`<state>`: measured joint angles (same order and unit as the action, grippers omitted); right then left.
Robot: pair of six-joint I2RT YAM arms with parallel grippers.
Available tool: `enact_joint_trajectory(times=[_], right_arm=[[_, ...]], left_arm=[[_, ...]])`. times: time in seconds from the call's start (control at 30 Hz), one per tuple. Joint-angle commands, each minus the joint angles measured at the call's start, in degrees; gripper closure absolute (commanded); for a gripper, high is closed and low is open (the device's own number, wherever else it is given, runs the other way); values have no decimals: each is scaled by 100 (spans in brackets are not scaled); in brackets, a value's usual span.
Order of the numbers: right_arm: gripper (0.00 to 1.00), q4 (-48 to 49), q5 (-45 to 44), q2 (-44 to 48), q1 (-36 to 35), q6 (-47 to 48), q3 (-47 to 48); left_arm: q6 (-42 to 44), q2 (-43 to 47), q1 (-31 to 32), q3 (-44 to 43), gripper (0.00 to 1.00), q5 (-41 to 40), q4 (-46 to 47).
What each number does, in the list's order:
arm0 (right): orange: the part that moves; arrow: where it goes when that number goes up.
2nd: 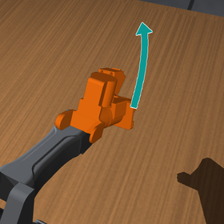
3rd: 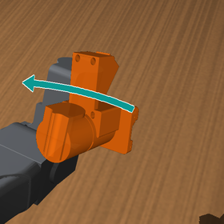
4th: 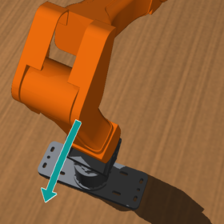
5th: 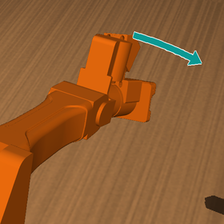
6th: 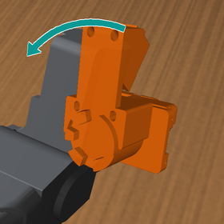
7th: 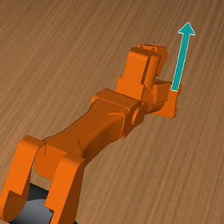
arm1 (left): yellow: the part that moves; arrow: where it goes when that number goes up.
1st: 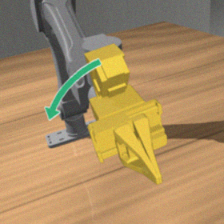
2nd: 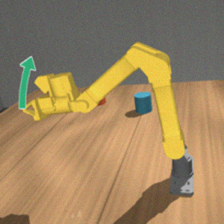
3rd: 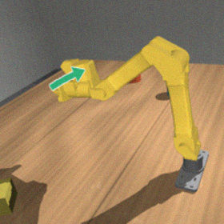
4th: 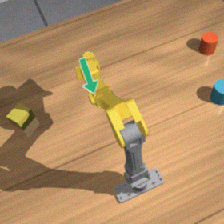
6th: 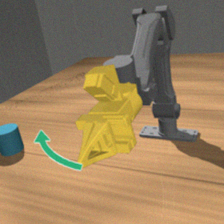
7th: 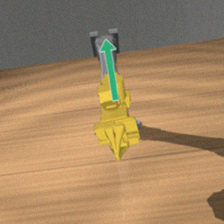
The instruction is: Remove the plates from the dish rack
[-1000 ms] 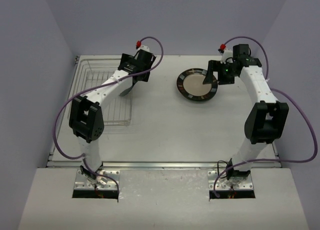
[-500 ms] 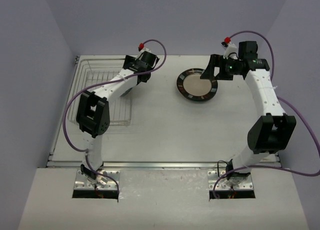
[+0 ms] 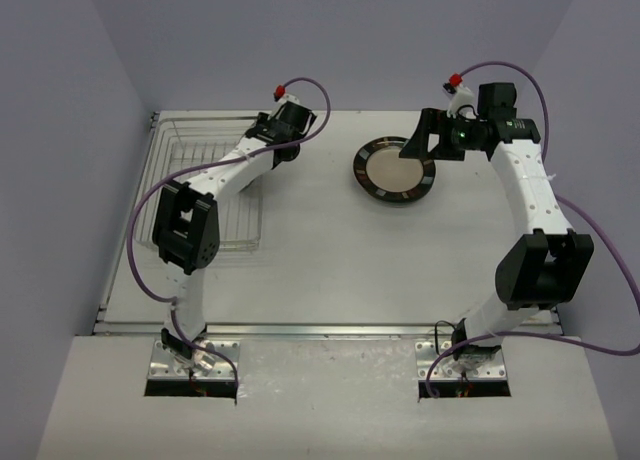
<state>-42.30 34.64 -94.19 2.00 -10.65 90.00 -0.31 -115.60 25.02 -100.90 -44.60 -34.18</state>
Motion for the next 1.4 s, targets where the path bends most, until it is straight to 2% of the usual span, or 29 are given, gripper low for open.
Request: enact_joint_trajectory(times=[0.0,0.17,0.3,0.33,0.63,0.97,1.27,1.37], right_arm=[[1,170,131,177,-33,-48,71],[1,173,125,191,-33,-28,53],[1,170,185,176,-27,-56,59],[1,170,198,173,-30,-55,62],[1,223,265,156,-33,-97,-2],[1,271,329,184,-33,-111,-85],[1,355,404,192,-33,-156,-141],[1,372,429,200,-33,-131,-175]], left_arm=[[4,299,-271,113,68,-264,139],[4,445,-322,235,76,-283,157],[186,596,-307,261,98,-269,144],[184,629,-299,269,100,-274,134],[538,1005,-55,273,100,-925,355],[1625,1613,-17,407,100,-1802,1312],[2245,1842,-15,401,100,-2138,1993],[2179,1960,-23,283,100,-2021,1860]])
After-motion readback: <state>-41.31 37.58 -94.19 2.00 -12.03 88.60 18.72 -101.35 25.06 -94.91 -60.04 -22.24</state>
